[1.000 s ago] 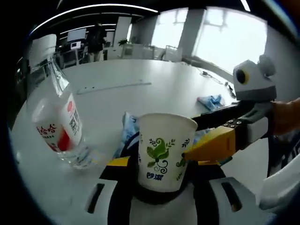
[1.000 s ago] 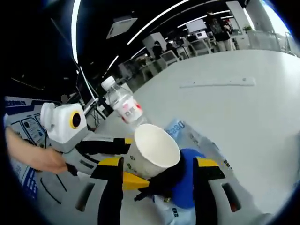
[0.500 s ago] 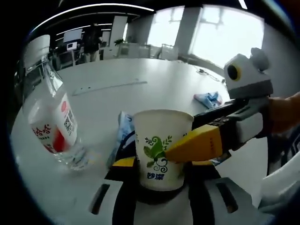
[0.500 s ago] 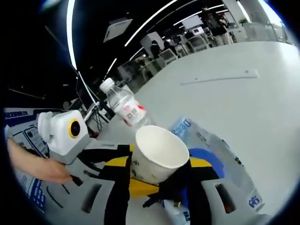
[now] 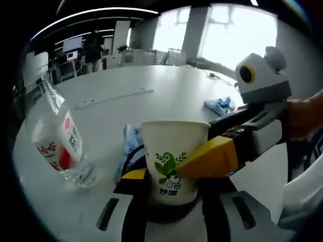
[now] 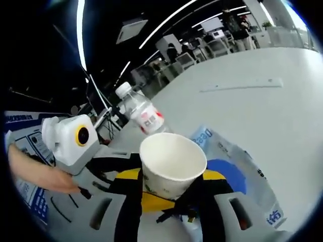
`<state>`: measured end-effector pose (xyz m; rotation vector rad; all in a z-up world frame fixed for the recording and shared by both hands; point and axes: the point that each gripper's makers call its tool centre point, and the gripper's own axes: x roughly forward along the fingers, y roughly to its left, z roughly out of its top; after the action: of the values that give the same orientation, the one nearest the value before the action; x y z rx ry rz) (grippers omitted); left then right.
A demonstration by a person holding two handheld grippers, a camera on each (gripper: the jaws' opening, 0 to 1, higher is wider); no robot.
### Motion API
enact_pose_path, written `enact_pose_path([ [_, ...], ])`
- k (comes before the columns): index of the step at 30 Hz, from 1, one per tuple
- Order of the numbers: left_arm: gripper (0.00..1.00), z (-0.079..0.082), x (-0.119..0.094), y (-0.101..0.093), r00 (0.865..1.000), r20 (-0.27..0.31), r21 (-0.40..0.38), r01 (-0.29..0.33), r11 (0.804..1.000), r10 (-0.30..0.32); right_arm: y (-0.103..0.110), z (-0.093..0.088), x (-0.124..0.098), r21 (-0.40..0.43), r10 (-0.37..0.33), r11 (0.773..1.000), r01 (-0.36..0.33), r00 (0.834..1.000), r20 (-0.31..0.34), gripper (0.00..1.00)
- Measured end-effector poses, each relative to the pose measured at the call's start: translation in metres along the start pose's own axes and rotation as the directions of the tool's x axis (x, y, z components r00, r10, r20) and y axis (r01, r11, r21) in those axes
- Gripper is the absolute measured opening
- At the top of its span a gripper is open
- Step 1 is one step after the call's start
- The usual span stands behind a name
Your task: Arrange the tabletop items into an orderly group along one side of the table until the central work area is clear of visible clutter.
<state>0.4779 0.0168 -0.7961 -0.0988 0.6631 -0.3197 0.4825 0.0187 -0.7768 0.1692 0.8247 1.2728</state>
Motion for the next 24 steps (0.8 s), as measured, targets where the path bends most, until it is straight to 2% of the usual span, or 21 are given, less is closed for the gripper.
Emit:
enact_pose_path([
  [11, 0.37, 0.010, -0.008, -0.004, 1.000, 0.028, 0.022, -0.010, 1.000, 0.010, 0.010, 0.011, -0.009, -0.028, 0.011, 1.000, -0.010, 0.999, 0.038, 0.38],
  [24, 0.36, 0.017, -0.030, -0.012, 0.997, 0.078, 0.066, -0.020, 0.998, 0.015, 0.034, 0.016, -0.021, -0.139, 0.045, 0.990, -0.038, 0.998, 0.043, 0.38],
])
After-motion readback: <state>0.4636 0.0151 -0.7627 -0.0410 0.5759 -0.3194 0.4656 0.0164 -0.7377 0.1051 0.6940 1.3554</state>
